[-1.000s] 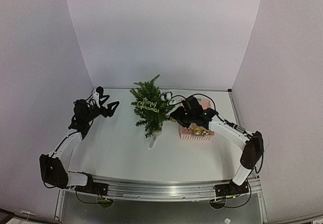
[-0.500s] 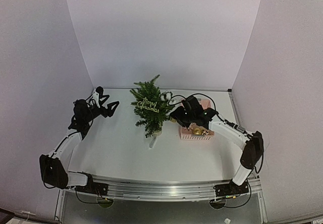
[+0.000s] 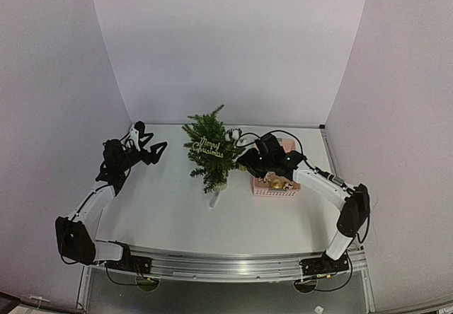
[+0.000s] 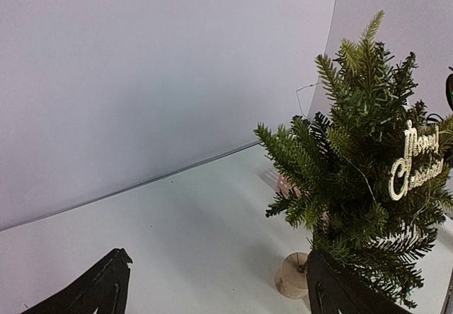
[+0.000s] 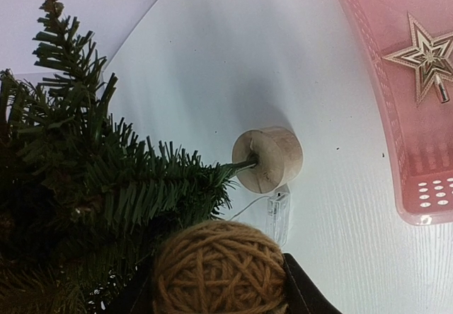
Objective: Decorate the small christmas tree
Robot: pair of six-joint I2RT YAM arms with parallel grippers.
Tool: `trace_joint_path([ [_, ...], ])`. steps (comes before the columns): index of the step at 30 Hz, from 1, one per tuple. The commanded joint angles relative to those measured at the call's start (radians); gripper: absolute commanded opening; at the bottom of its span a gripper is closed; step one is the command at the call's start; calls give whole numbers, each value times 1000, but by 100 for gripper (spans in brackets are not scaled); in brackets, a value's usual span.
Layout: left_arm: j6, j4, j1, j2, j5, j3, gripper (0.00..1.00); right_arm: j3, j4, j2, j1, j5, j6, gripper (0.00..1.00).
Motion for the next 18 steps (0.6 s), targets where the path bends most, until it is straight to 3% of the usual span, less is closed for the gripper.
trace_joint_path([
  [1,20,10,5,-29,-7,25,87,29,1,11,7,-13,4,46],
  [18,20,12,6,-27,-6,26,87,36,-2,11,8,-14,12,49],
])
